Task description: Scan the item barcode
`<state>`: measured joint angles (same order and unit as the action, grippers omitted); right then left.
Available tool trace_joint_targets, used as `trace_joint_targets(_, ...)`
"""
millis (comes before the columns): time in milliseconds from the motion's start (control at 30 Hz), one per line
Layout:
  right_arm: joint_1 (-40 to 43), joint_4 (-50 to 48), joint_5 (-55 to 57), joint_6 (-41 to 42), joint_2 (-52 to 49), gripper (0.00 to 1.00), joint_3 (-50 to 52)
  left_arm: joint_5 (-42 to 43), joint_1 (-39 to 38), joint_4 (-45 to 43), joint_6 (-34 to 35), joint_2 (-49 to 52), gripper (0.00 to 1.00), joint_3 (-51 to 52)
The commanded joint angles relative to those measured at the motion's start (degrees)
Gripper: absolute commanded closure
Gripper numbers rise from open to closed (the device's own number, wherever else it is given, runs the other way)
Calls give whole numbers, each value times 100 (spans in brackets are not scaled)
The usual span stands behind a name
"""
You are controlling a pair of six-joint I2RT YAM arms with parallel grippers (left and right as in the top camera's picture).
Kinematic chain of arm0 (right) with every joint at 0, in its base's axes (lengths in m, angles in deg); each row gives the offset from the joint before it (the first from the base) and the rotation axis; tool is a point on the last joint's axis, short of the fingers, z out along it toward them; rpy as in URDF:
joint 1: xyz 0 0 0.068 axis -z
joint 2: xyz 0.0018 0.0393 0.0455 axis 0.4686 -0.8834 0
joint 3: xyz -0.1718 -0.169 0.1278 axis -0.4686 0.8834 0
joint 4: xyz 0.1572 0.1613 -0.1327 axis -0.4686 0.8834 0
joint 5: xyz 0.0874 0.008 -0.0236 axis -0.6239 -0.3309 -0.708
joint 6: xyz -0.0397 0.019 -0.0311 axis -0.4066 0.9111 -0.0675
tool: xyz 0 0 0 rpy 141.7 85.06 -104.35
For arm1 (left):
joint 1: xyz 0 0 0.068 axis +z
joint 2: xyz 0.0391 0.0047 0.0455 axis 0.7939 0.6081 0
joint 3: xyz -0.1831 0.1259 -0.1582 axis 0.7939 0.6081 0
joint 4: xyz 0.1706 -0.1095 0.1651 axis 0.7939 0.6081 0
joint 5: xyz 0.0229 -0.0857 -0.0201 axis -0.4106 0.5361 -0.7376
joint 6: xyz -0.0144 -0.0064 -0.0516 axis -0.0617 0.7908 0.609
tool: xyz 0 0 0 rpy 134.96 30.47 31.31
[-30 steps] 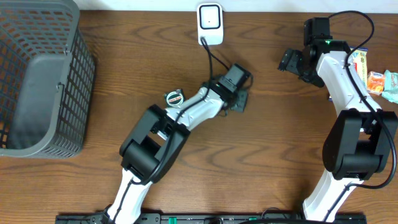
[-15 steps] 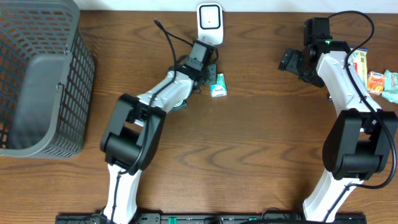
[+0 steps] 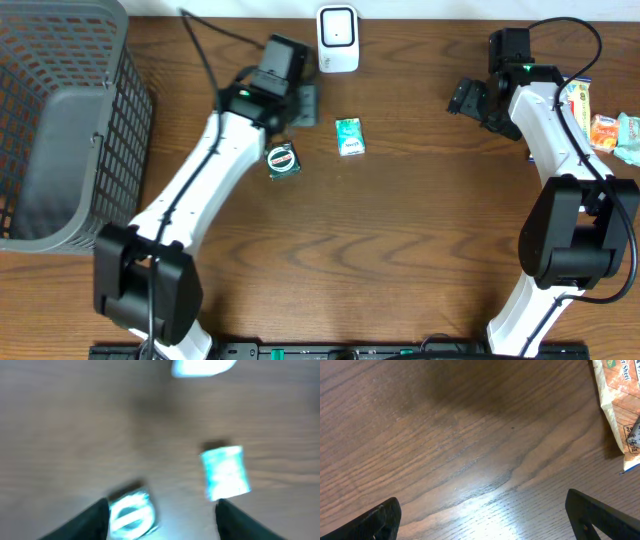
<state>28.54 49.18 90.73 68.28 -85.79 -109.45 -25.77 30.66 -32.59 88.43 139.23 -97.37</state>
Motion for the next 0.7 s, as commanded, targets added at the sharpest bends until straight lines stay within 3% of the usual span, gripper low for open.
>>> trace_joint_targets(0, 15, 4, 28, 63, -68, 1, 17, -483, 411, 638, -94, -15, 20, -31)
trace_joint_targets(200, 15, 4, 28, 63, -68, 1, 17, -656, 903, 1552, -96, -13, 0, 20)
trace_joint_targets(433, 15, 4, 28, 63, -68, 1, 17, -651, 1333, 2264, -92, -13, 1, 24)
trace_joint_targets(667, 15, 4, 28, 63, -68, 1, 17, -651, 1394, 2291, -94, -13, 2, 24)
